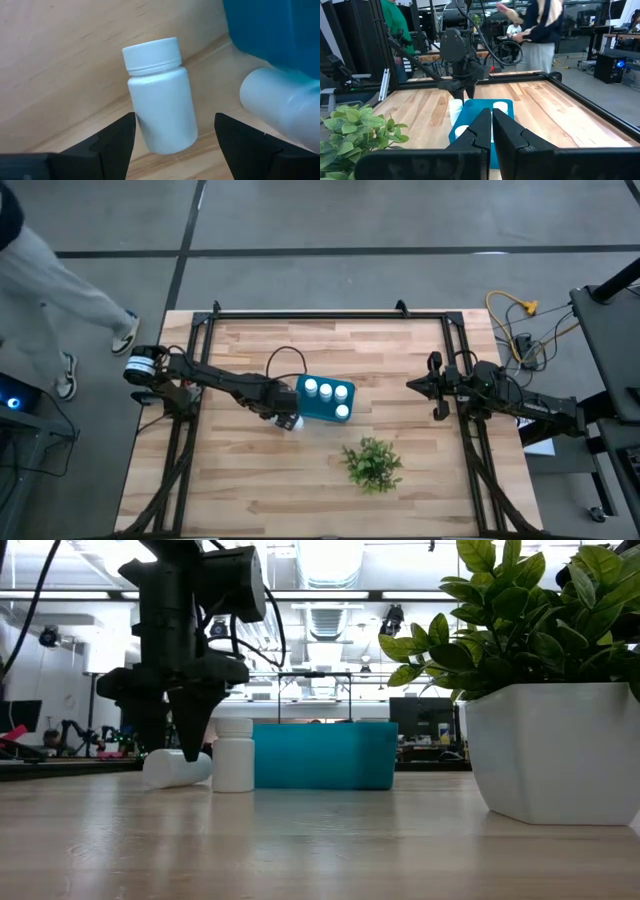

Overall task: Pick and place pill bottles into a basket
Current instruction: Put the white pill bottle in the blue bin

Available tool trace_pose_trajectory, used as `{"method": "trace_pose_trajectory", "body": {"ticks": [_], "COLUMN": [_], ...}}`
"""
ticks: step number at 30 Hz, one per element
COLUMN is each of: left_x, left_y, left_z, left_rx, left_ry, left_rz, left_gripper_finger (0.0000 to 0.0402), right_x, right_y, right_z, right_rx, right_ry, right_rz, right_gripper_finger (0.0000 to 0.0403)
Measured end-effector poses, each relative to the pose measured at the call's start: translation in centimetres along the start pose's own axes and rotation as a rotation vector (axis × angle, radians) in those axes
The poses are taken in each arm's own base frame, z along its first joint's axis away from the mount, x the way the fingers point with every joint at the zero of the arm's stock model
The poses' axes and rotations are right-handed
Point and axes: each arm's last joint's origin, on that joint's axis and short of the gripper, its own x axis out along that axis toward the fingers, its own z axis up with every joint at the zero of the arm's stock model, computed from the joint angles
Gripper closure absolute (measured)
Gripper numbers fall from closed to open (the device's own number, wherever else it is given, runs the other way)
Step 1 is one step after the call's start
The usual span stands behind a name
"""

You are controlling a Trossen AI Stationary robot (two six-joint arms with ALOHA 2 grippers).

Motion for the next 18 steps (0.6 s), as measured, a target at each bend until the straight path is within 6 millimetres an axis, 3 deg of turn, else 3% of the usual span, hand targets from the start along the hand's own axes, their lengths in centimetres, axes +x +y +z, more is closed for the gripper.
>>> {"method": "trace_pose_trajectory", "body": {"ticks": [18], "left_x": [1.6], "left_y": [1.0], "left_z": [-0.7], "left_rx": [-0.043], "left_ry": [0.014], "left_rz": [0.022], "left_gripper_finger": [0.0148], "right_x": [0.0], "right_y": [0.0], "right_z": [0.0], "right_rx": [0.000], "right_ry": [0.000], "right_rz": [0.000], "right_gripper_finger": [0.0394]}}
